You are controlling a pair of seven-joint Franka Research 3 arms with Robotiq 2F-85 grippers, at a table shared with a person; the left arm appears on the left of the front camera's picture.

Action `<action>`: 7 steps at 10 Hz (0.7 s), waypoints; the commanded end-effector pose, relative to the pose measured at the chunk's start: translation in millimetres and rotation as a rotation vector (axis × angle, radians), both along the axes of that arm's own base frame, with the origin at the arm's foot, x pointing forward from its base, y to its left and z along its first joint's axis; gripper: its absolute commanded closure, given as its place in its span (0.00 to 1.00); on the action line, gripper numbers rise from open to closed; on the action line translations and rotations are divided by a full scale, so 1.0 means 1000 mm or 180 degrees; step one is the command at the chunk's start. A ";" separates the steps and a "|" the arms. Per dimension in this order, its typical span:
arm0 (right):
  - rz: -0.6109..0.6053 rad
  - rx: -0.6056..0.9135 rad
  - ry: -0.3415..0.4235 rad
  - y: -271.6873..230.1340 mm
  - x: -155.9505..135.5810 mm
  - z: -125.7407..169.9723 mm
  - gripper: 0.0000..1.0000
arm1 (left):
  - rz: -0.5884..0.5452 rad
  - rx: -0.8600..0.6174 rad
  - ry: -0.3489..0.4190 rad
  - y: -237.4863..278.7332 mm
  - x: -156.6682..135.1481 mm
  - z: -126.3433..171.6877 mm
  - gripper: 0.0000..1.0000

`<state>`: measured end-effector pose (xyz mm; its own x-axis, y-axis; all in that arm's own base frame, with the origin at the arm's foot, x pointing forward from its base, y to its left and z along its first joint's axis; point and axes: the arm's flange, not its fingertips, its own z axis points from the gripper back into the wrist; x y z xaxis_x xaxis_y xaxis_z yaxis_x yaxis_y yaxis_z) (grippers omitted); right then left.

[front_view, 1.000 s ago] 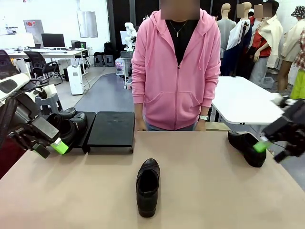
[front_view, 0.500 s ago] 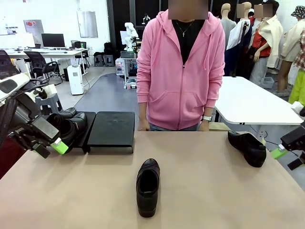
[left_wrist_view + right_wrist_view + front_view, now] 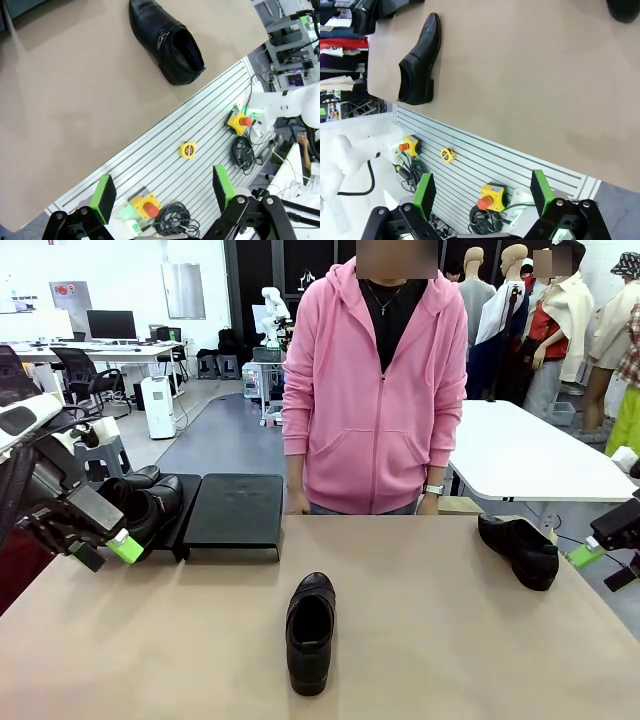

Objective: Organize the shoes by placing them on the stand.
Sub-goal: Place the Shoe from the middle of the table onto the Shoes Stand.

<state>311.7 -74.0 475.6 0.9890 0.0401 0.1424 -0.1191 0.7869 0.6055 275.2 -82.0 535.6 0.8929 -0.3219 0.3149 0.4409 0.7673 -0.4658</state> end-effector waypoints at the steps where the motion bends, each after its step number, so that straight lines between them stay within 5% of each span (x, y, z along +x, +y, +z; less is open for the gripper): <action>1: -0.0024 0.0017 0.0036 0.000 0.001 0.005 0.00 | -0.0044 -0.0004 -0.0016 0.001 0.000 0.000 0.00; 4: -0.0024 0.0017 0.0036 0.000 0.001 0.005 0.00 | 0.0000 0.0000 0.0000 0.000 0.000 0.000 0.00; 6: -0.0024 0.0017 0.0036 0.000 0.001 0.005 0.00 | 0.0003 0.0647 0.0153 -0.109 0.015 0.034 0.00; 7: -0.0024 0.0017 0.0036 0.000 0.001 0.005 0.00 | -0.0372 0.0909 0.0234 -0.188 0.027 0.032 0.00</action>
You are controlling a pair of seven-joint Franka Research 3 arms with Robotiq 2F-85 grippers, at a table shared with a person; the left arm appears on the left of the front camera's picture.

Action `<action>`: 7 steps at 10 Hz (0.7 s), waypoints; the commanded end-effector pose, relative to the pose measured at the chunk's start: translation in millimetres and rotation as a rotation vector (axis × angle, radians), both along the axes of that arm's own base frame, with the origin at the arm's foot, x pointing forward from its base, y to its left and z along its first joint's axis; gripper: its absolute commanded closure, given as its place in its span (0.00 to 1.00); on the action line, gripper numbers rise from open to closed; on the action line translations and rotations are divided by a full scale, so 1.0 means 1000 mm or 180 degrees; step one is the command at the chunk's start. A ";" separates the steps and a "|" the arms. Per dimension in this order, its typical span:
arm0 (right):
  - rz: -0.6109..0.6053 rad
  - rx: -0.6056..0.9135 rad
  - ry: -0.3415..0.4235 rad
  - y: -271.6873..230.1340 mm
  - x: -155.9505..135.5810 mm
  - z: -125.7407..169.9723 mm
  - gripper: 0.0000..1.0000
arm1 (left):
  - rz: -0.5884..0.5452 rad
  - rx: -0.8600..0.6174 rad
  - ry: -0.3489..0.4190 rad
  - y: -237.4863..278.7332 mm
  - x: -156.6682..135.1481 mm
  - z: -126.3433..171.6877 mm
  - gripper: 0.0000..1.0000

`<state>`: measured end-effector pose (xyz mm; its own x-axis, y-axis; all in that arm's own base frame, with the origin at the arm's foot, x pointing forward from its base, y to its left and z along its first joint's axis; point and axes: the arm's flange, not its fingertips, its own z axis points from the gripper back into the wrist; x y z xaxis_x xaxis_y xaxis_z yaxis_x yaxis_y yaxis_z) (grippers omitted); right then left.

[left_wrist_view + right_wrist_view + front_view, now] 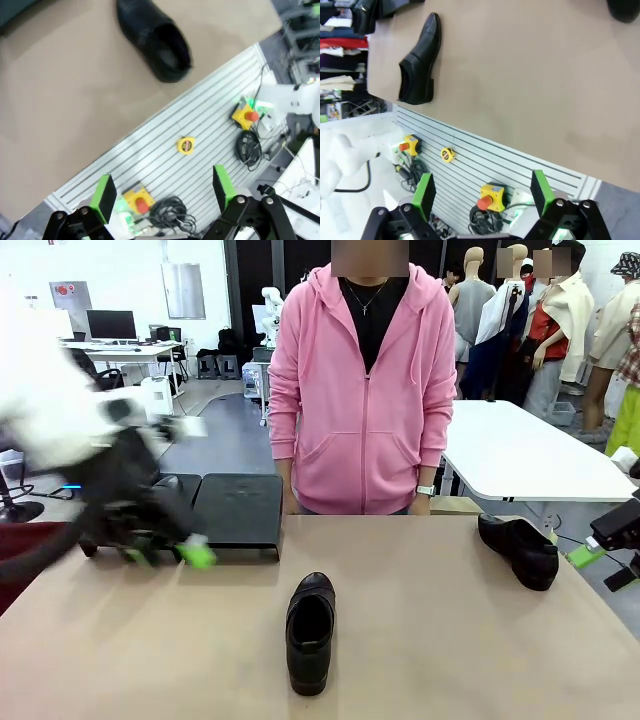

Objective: Organize the shoes by placing them on the stand.
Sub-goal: Place the Shoe from the middle of the table onto the Shoes Stand.

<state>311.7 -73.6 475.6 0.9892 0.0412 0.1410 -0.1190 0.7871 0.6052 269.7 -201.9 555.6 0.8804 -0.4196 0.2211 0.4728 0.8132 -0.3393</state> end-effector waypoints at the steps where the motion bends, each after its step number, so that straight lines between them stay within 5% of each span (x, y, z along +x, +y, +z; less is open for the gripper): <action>1: -0.0028 0.0019 0.0031 0.000 0.001 0.005 0.00 | -0.0217 0.0603 0.0173 -0.124 0.038 0.009 0.00; 4: -0.0028 0.0019 0.0031 0.000 0.001 0.005 0.00 | -0.0117 0.1123 0.0215 -0.253 0.042 -0.034 0.00; 6: -0.0028 0.0019 0.0031 0.000 0.001 0.005 0.00 | 0.0332 0.1363 0.0157 -0.255 0.058 -0.061 0.00; 7: -0.0028 0.0019 0.0031 0.000 0.001 0.005 0.00 | -0.0196 0.0987 0.0215 -0.255 0.032 -0.054 0.00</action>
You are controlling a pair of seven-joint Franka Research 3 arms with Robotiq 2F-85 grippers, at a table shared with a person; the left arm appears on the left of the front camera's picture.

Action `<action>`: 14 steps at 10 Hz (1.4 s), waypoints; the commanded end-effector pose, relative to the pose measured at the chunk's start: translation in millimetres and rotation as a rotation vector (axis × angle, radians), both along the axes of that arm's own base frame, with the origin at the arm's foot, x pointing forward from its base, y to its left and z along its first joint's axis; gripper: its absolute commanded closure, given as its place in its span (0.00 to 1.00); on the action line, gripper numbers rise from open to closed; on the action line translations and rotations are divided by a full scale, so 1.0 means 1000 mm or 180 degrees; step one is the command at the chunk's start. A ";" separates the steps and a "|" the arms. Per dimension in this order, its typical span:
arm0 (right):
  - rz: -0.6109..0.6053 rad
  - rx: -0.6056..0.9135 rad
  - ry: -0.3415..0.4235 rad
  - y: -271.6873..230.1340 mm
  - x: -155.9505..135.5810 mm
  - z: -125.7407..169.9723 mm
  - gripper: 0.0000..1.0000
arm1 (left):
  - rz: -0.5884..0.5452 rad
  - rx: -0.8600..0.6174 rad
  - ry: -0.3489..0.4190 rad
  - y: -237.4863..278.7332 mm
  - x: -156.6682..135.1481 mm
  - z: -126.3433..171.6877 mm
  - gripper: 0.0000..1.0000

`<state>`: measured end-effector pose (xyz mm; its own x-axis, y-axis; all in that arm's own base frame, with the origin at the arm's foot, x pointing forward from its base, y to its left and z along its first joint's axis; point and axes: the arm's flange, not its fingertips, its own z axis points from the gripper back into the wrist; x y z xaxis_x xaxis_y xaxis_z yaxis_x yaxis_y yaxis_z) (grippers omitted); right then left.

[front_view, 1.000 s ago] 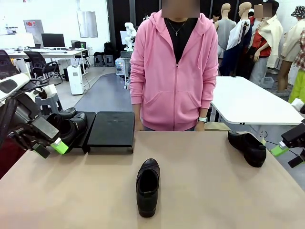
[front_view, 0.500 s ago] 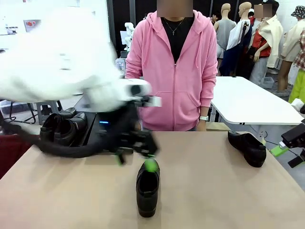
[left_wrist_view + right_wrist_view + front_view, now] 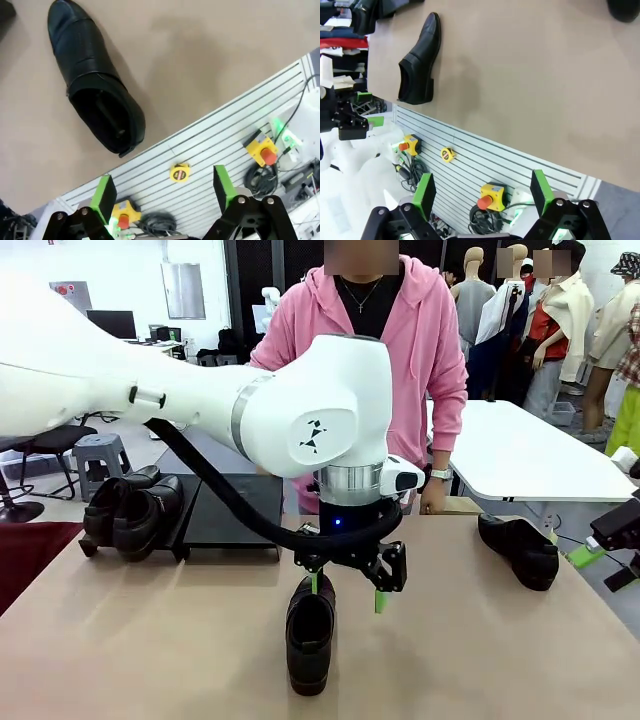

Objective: Organize the shoes by placing them on the stand.
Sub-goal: Place the Shoe from the middle of the table onto the Shoes Stand.

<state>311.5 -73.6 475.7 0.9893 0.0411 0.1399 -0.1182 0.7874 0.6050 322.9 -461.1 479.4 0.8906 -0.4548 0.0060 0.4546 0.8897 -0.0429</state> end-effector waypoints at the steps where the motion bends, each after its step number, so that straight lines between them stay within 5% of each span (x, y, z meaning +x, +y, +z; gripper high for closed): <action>1: -0.0027 0.0020 0.0028 0.000 0.001 0.005 0.00 | -0.0206 -0.0209 0.0078 0.004 -0.021 0.022 0.00; 5: -0.0027 0.0020 0.0028 0.000 0.001 0.005 0.00 | 0.1238 0.0245 -0.0618 0.004 0.012 -0.067 0.00; 7: -0.0027 0.0020 0.0028 0.000 0.001 0.005 0.00 | 0.1493 0.0254 -0.0746 0.004 0.012 -0.094 0.00; 10: -0.0027 0.0020 0.0028 0.000 0.001 0.005 0.00 | 0.1523 0.0210 -0.0495 0.004 0.013 -0.142 0.00; 12: -0.0027 0.0020 0.0028 0.000 0.001 0.005 0.00 | 0.1605 0.0165 -0.0831 0.001 0.021 -0.152 0.00; 13: -0.0027 0.0020 0.0028 0.000 0.001 0.005 0.00 | 0.1546 0.0185 -0.0936 -0.001 0.024 -0.154 0.60; 14: -0.0027 0.0020 0.0028 0.000 0.001 0.005 0.00 | 0.1516 0.0172 -0.0921 -0.003 0.025 -0.153 1.00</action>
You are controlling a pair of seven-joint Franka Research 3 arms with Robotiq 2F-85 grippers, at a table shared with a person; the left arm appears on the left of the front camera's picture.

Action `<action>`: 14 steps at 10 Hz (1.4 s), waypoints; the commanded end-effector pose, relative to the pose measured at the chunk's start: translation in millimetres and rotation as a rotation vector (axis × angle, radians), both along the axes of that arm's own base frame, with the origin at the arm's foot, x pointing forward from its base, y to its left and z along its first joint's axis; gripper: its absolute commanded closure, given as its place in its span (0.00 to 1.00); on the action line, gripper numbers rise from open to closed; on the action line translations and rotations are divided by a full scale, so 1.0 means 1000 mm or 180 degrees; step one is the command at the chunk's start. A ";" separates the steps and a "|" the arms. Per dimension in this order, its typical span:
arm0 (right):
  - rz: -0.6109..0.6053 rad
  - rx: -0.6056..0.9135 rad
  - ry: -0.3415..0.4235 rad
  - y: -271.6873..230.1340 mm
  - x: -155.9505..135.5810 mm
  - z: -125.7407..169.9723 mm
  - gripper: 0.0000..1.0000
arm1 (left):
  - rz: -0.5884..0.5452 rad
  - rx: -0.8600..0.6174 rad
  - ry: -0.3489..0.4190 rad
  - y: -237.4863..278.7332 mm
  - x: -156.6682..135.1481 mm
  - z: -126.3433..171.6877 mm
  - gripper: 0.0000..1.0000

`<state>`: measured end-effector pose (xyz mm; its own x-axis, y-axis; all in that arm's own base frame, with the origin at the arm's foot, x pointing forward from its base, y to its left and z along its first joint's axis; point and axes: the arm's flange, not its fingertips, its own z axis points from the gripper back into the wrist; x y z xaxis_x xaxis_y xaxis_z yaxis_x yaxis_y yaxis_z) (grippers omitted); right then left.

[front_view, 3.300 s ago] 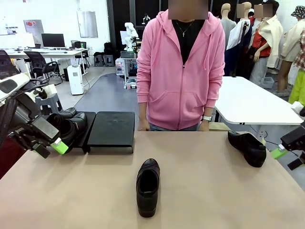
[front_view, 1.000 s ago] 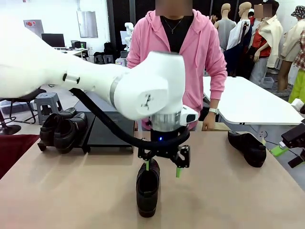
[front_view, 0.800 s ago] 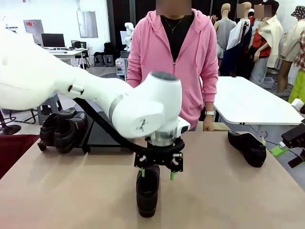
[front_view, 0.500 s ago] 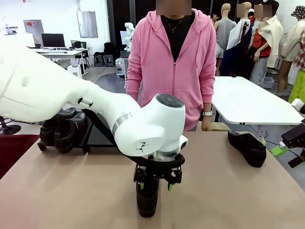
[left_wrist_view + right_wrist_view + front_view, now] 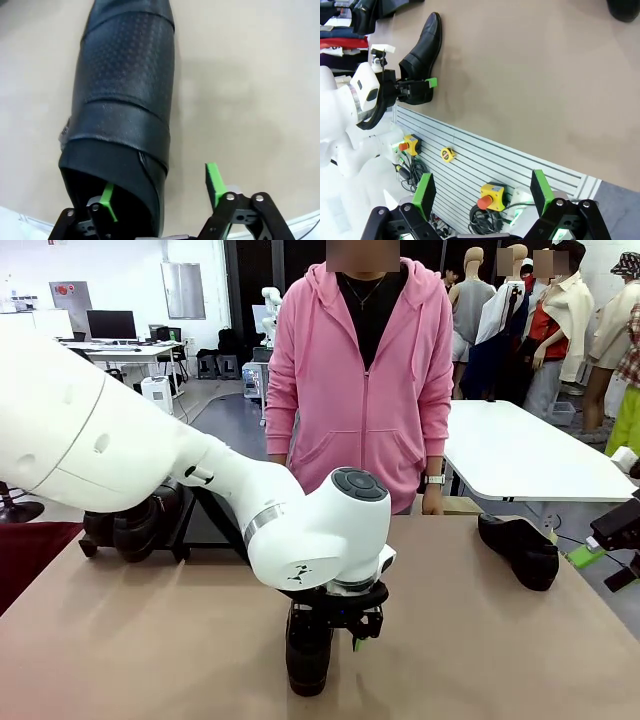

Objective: Organize the shoes by placing them on the stand.
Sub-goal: Place the Shoe from the middle of the table onto the Shoes Stand.

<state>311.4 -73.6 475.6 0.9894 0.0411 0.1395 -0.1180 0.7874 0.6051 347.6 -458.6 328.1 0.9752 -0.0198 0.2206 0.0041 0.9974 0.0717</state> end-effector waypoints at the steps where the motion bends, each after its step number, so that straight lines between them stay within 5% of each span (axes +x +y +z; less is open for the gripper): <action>1: -0.0027 0.0020 0.0027 0.000 0.001 0.005 0.00 | 0.0032 0.0003 -0.0118 -0.005 0.001 -0.002 1.00; 7: -0.0027 0.0020 0.0027 0.000 0.001 0.005 0.00 | 0.0195 -0.0033 -0.0190 0.017 0.009 0.018 1.00; 9: -0.0027 0.0020 0.0027 0.000 0.001 0.005 0.00 | 0.0097 -0.0106 -0.0296 0.038 0.011 0.057 1.00; 12: -0.0027 0.0020 0.0027 0.000 0.001 0.005 0.00 | -0.0512 -0.0159 -0.0580 0.111 -0.015 0.151 1.00; 14: -0.0027 0.0020 0.0027 0.000 0.001 0.005 0.00 | -0.0801 0.0123 -0.0635 0.166 -0.034 0.174 1.00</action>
<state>311.4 -73.7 475.6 0.9894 0.0409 0.1390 -0.1176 0.7873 0.6053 327.7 -330.1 497.6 0.8905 -0.2042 0.4065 0.1802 0.9789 0.0968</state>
